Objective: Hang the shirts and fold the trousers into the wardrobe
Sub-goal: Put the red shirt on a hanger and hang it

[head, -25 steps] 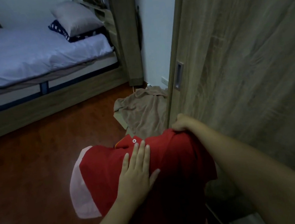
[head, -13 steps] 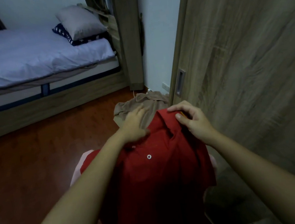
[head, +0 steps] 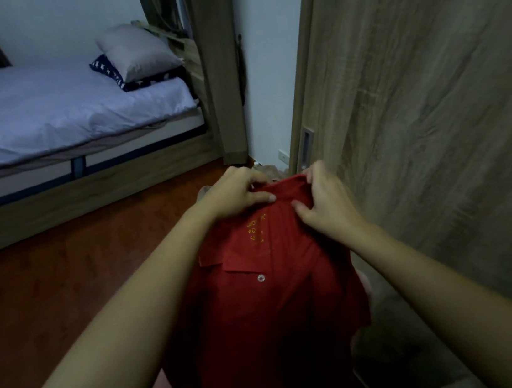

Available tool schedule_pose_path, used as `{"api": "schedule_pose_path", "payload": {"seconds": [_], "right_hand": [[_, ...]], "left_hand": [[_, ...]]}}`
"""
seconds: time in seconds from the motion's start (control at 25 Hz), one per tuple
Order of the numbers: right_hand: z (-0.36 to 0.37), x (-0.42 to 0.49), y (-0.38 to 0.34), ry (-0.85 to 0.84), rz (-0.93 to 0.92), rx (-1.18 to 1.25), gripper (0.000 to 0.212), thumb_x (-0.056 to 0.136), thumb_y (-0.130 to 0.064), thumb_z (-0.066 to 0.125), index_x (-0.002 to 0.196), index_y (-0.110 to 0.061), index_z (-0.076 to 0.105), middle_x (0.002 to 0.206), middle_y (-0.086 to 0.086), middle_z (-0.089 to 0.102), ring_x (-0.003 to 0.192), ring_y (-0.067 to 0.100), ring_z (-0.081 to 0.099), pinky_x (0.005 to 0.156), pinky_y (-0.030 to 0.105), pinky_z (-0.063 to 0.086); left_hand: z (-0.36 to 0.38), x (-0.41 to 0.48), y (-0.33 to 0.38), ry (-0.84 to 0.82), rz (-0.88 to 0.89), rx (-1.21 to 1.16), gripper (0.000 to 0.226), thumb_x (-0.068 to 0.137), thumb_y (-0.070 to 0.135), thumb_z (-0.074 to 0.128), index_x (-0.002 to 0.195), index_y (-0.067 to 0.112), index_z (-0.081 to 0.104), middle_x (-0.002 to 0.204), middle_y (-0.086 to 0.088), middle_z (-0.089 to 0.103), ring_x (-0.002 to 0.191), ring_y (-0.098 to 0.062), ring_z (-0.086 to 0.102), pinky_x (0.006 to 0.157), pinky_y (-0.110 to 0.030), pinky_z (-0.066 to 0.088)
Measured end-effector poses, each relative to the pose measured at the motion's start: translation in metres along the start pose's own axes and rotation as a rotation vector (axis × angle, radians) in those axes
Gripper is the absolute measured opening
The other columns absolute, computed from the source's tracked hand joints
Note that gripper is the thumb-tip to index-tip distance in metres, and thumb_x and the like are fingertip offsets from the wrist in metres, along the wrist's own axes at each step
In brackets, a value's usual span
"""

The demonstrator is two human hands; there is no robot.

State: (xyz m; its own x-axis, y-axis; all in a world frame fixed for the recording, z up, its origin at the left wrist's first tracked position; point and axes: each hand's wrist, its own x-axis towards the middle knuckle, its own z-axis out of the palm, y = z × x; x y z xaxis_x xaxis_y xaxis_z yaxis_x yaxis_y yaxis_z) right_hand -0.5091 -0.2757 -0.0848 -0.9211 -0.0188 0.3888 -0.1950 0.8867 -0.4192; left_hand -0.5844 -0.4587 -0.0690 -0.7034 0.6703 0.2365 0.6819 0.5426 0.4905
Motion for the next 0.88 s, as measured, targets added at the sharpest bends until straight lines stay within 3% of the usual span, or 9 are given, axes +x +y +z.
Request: {"api": "schedule_pose_path", "payload": {"seconds": [0.16,0.28,0.36,0.48,0.6,0.68,0.88], "right_hand": [[-0.033,0.008,-0.015,-0.118,-0.200,-0.056,0.032,0.082,-0.004,0.056,0.086,-0.025,0.033,0.085,-0.001,0.053,0.084,0.025,0.057,0.065,0.030,0.037],[-0.067,-0.006,-0.022,-0.130,-0.308,-0.091,0.032,0.071,0.005,0.055,0.064,-0.026,0.054,0.101,0.000,0.063,0.096,0.022,0.060,0.074,0.029,0.042],[-0.085,-0.024,-0.024,-0.172,-0.268,-0.211,0.030,0.073,0.006,0.055,0.072,-0.019,0.071,0.115,0.001,0.064,0.106,0.022,0.059,0.084,0.030,0.042],[-0.103,-0.061,-0.021,-0.222,-0.145,-0.399,0.041,0.079,0.007,0.050,0.109,-0.013,0.068,0.118,0.007,0.063,0.111,0.028,0.056,0.091,0.034,0.043],[-0.124,-0.116,-0.031,-0.177,-0.039,-0.418,0.034,0.078,0.001,0.052,0.106,-0.010,0.068,0.112,0.012,0.064,0.105,0.033,0.058,0.090,0.039,0.049],[-0.143,-0.150,-0.043,-0.128,0.055,-0.358,0.028,0.079,-0.004,0.053,0.099,-0.013,0.071,0.105,0.011,0.067,0.100,0.033,0.060,0.083,0.034,0.052],[-0.235,-0.241,-0.077,0.115,0.149,-0.427,0.027,0.081,-0.014,0.047,0.096,-0.005,0.068,0.099,0.022,0.065,0.096,0.041,0.061,0.078,0.039,0.050]], "left_hand": [[-0.011,-0.017,0.005,0.059,-0.051,0.002,0.019,0.082,0.028,0.071,0.093,0.013,0.073,0.073,0.011,0.060,0.066,0.002,0.050,0.062,-0.007,0.035],[-0.007,-0.041,0.004,-0.075,-0.137,0.065,0.026,0.084,0.033,0.068,0.096,0.011,0.072,0.075,0.005,0.064,0.065,-0.005,0.055,0.066,-0.023,0.040],[-0.011,-0.063,-0.002,-0.098,-0.201,0.122,0.025,0.086,0.029,0.067,0.105,0.013,0.071,0.088,0.001,0.069,0.080,-0.014,0.063,0.073,-0.027,0.043],[-0.034,-0.098,0.012,-0.027,-0.291,0.140,0.024,0.084,0.010,0.065,0.105,0.021,0.071,0.091,0.001,0.070,0.088,-0.018,0.065,0.075,-0.022,0.042],[-0.050,-0.133,0.071,0.034,-0.294,0.031,0.042,0.079,-0.003,0.056,0.097,0.033,0.069,0.094,0.002,0.071,0.088,-0.013,0.065,0.082,-0.026,0.048],[-0.049,-0.159,0.117,0.098,-0.266,-0.036,0.041,0.075,-0.006,0.051,0.089,0.028,0.070,0.093,0.000,0.071,0.090,-0.014,0.065,0.084,-0.031,0.051],[-0.042,-0.217,0.243,0.283,-0.154,-0.229,0.019,0.066,0.012,0.047,0.067,0.018,0.065,0.058,0.010,0.061,0.057,-0.004,0.053,0.063,-0.028,0.043]]}}
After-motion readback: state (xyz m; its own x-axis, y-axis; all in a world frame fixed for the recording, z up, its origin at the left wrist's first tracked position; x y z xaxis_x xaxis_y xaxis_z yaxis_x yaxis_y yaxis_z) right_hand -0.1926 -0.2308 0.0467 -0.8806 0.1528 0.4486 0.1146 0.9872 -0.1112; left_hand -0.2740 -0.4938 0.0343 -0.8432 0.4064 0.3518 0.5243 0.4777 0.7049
